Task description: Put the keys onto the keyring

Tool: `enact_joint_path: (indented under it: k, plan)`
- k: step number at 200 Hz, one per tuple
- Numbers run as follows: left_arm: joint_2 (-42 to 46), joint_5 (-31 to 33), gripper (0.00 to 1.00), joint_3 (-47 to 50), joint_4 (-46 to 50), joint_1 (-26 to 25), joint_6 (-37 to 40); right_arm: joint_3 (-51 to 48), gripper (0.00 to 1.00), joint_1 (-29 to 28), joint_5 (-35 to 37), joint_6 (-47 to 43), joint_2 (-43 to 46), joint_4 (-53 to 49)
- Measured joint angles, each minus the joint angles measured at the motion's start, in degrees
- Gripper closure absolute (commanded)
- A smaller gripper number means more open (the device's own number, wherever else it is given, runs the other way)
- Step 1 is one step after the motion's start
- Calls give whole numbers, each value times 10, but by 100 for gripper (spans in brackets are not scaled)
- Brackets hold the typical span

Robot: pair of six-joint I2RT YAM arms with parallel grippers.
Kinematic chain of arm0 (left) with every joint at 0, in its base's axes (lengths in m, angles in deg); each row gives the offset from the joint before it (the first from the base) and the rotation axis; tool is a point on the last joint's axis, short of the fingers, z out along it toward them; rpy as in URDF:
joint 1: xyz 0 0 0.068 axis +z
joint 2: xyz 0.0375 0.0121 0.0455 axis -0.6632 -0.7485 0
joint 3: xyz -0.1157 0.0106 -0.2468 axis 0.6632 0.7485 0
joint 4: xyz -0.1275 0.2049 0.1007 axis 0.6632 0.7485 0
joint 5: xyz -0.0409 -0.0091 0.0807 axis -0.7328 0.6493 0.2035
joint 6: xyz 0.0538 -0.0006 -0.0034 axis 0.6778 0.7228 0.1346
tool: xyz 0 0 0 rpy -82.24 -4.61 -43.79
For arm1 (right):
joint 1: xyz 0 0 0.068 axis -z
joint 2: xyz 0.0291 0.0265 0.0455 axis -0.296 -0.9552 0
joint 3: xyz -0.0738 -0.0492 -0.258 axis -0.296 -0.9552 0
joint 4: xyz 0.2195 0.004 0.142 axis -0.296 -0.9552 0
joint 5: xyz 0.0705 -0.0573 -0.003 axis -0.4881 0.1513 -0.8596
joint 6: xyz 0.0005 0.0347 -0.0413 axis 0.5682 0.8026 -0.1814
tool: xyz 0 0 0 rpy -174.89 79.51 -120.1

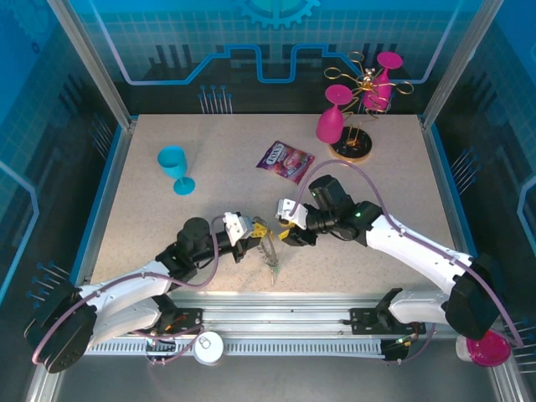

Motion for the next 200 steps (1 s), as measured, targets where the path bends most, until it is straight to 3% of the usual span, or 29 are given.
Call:
enact_joint_path:
  k: [96, 167, 200]
  plan:
    - [-19, 0, 100, 11, -74, 0, -39, -27, 67, -6, -19, 41, -31, 97]
    - [-33, 16, 100, 15, -107, 0, -57, -40, 98, -6, 0, 43, -23, 106]
    - [-33, 30, 100, 16, -111, 0, -57, -36, 100, -8, 10, 25, -17, 73]
